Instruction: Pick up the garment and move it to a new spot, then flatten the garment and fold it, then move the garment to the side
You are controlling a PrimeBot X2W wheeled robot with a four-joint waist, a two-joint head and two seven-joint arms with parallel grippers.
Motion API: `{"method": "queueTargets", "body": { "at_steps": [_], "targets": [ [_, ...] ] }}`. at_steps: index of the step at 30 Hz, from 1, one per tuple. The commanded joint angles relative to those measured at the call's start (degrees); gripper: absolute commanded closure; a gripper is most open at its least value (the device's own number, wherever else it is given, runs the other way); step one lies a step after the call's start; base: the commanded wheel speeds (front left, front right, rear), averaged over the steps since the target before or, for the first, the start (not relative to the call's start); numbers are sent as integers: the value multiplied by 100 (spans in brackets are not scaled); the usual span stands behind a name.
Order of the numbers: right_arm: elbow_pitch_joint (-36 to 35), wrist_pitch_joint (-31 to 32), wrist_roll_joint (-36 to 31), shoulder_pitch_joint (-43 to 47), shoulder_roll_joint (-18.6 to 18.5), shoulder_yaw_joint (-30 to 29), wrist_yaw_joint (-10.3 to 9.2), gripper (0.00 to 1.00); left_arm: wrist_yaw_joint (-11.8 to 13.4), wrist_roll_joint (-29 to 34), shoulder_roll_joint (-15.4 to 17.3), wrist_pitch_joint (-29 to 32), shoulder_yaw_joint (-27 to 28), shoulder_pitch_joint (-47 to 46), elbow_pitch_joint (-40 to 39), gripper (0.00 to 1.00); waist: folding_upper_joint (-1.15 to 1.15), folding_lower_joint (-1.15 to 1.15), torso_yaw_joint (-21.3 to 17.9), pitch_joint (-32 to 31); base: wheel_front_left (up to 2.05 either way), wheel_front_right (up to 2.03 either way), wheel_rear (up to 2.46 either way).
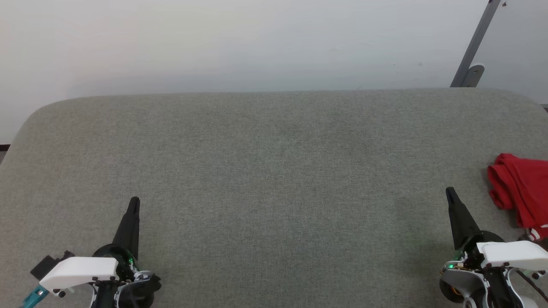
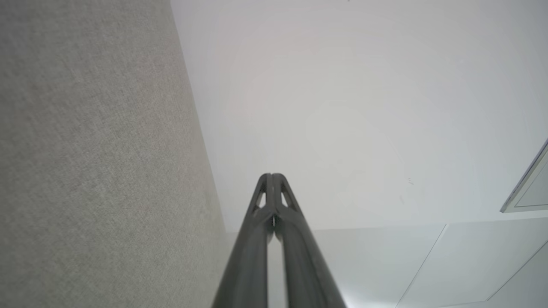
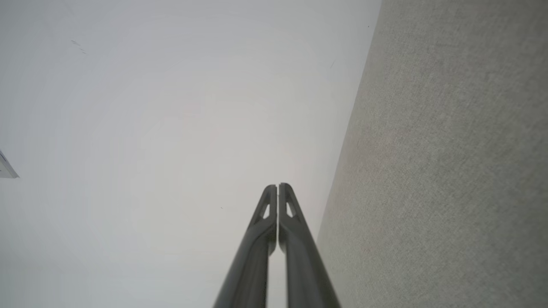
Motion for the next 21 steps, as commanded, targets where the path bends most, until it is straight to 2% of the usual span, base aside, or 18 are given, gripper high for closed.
{"method": "queueTargets", "body": {
  "at_steps": [1, 21],
  "targets": [
    [20, 32, 85, -94, 24, -9, -2, 100, 12, -66, -17, 31, 25, -100, 3, 100, 0, 0, -2, 0, 0, 0, 0],
    [23, 32, 143, -73, 23, -8, -2, 100, 12, -108, -40, 66, 51, -108, 11, 100, 0, 0, -8, -1, 0, 0, 0]
  ]
}}
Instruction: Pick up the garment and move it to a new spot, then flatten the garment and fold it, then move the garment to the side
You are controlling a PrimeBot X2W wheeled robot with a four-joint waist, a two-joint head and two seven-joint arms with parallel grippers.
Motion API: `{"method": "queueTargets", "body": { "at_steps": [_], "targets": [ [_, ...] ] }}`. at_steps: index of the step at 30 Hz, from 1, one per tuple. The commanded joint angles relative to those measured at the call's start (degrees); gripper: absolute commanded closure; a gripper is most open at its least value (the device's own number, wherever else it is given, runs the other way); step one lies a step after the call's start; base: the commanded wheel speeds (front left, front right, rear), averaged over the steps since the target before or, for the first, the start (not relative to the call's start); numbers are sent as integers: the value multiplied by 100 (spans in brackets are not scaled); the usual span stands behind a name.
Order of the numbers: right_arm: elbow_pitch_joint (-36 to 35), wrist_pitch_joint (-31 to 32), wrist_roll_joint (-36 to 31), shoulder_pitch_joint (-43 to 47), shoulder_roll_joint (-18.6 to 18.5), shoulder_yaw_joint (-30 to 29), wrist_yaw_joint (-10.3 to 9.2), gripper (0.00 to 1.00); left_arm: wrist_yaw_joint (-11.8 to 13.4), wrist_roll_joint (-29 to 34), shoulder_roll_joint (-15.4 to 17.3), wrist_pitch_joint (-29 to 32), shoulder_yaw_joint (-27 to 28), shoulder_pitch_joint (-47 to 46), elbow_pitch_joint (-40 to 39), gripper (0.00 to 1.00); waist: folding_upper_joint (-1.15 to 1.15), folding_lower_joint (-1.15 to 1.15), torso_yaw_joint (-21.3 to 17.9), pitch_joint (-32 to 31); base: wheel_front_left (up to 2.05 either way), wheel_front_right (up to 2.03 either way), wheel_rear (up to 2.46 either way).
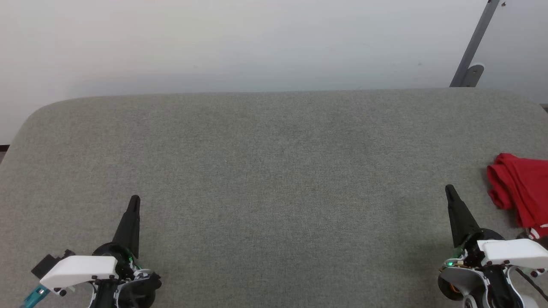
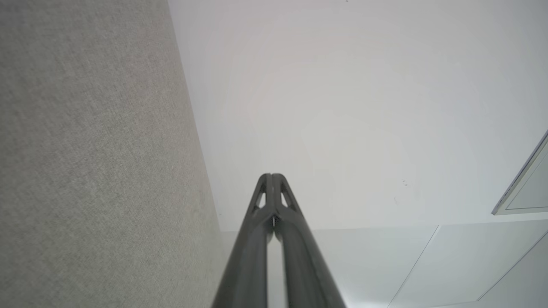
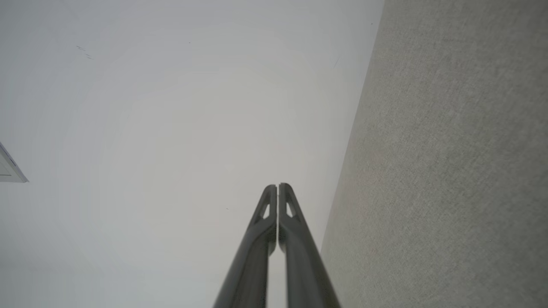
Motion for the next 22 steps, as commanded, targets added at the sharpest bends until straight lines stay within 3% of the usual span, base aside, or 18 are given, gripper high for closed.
{"method": "queueTargets", "body": {
  "at_steps": [1, 22],
  "targets": [
    [8, 7, 21, -23, 9, -1, -2, 100, 12, -8, -15, 21, 24, -69, -2, 100, 0, 0, 0, 0, 0, 0, 0],
    [7, 6, 22, -22, 8, -2, -2, 100, 12, 11, -28, 39, 40, -71, -2, 100, 0, 0, 0, 0, 0, 0, 0]
  ]
}}
